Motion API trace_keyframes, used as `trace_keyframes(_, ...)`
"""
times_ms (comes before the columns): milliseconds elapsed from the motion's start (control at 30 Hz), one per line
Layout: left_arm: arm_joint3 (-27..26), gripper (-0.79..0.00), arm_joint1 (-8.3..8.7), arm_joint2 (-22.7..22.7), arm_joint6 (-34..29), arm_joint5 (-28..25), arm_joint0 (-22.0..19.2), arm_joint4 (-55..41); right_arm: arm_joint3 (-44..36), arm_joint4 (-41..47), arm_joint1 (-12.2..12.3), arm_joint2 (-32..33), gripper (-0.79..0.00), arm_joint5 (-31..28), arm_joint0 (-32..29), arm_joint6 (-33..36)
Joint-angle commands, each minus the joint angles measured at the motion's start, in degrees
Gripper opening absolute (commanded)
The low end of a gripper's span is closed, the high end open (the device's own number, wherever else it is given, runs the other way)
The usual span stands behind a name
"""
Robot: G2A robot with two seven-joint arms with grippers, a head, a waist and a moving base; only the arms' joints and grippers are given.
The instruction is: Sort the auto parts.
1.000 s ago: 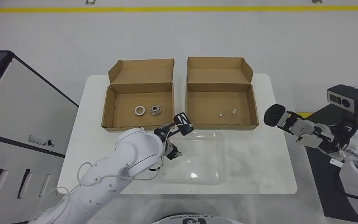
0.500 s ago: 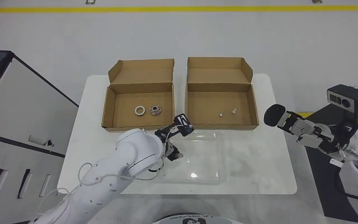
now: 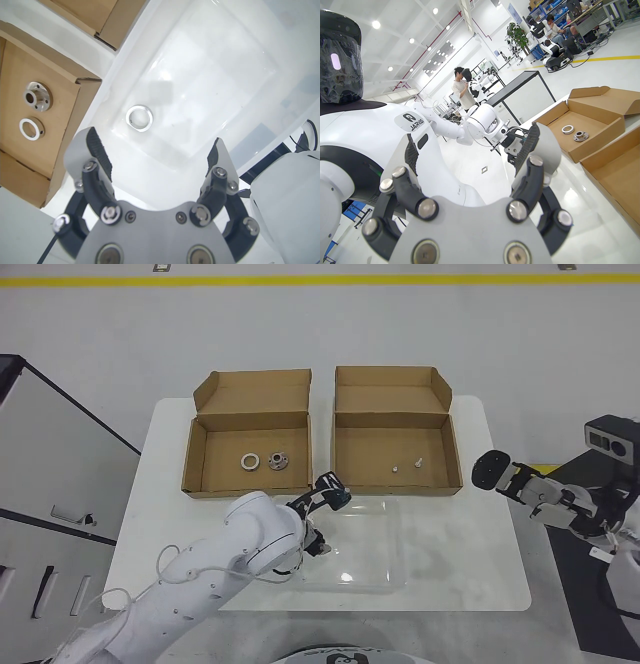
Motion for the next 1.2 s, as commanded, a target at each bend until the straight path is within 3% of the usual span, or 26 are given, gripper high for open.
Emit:
trace_keyframes(0, 1.25, -0.243, -0.21, 1.48, 0.00, -0.10, -1.12, 0.70, 0.00, 0.00, 0.00, 0.00, 0.000, 0.00, 0.00, 0.00)
trace_keyframes(100, 3.41, -0.403, -0.58, 3.24, 0.00, 0.29, -2.83, 1.77, 0.00, 0.00, 0.00, 0.00, 0.000, 0.00, 0.00, 0.00)
trace_keyframes(300, 8.32, -0.453, -1.18, 6.40, 0.00, 1.00, -5.60, 4.77, 0.00, 0.00, 0.00, 0.00, 0.000, 0.00, 0.00, 0.00)
trace_keyframes(600, 14.12, -0.468, -2.05, 10.15, 0.00, 2.31, -8.59, 6.19, 0.00, 0.00, 0.00, 0.00, 0.000, 0.00, 0.00, 0.00)
trace_keyframes(1167, 17.59, -0.443, -2.82, 14.82, 0.00, 2.77, -11.37, 6.21, 0.00, 0.00, 0.00, 0.00, 0.000, 0.00, 0.00, 0.00)
